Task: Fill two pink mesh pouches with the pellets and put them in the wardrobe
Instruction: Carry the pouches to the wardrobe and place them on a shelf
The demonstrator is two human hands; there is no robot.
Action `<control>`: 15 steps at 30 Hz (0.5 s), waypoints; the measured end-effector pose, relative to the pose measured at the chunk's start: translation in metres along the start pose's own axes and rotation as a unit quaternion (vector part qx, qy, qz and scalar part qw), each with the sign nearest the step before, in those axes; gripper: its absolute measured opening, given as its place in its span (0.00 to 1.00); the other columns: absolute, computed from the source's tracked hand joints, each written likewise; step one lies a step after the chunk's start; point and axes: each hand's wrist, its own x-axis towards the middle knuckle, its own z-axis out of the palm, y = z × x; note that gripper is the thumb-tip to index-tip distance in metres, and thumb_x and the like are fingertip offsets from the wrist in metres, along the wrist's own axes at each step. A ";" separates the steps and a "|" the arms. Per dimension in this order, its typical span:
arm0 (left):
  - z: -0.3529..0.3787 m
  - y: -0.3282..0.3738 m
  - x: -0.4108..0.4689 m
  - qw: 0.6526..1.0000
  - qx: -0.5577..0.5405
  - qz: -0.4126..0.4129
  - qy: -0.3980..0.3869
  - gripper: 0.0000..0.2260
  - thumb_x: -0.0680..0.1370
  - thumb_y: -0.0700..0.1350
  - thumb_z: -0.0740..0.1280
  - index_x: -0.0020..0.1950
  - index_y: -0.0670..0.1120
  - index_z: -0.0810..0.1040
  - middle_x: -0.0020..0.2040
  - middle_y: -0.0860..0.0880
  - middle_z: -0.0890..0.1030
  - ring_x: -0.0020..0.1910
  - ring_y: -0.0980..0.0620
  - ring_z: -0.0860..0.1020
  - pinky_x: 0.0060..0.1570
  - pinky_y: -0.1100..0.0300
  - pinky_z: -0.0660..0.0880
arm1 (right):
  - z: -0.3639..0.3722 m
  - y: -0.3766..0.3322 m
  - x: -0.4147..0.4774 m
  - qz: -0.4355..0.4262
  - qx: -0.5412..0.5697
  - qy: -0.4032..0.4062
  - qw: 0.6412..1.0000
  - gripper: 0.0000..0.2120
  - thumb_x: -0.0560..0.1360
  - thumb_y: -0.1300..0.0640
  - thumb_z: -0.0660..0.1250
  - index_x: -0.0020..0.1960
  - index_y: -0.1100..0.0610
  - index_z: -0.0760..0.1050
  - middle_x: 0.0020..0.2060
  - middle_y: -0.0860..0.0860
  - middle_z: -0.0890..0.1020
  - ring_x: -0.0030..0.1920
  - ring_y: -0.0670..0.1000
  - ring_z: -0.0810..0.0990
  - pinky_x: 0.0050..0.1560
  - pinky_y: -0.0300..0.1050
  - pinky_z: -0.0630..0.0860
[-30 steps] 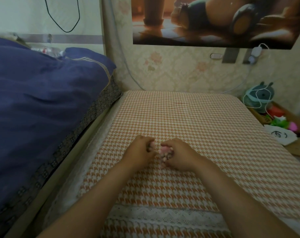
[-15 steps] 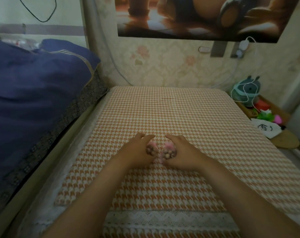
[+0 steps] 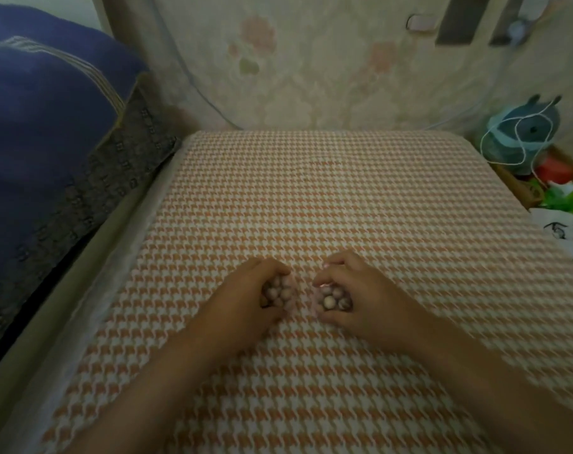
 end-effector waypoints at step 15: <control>-0.048 0.135 0.081 0.990 -0.121 -0.048 -0.056 0.19 0.71 0.37 0.75 0.57 0.51 0.74 0.50 0.53 0.75 0.46 0.65 0.74 0.40 0.77 0.71 | -0.140 0.007 -0.019 0.108 0.077 -0.027 0.991 0.17 0.73 0.50 0.74 0.60 0.47 0.77 0.56 0.42 0.68 0.53 0.40 0.74 0.49 0.24 0.67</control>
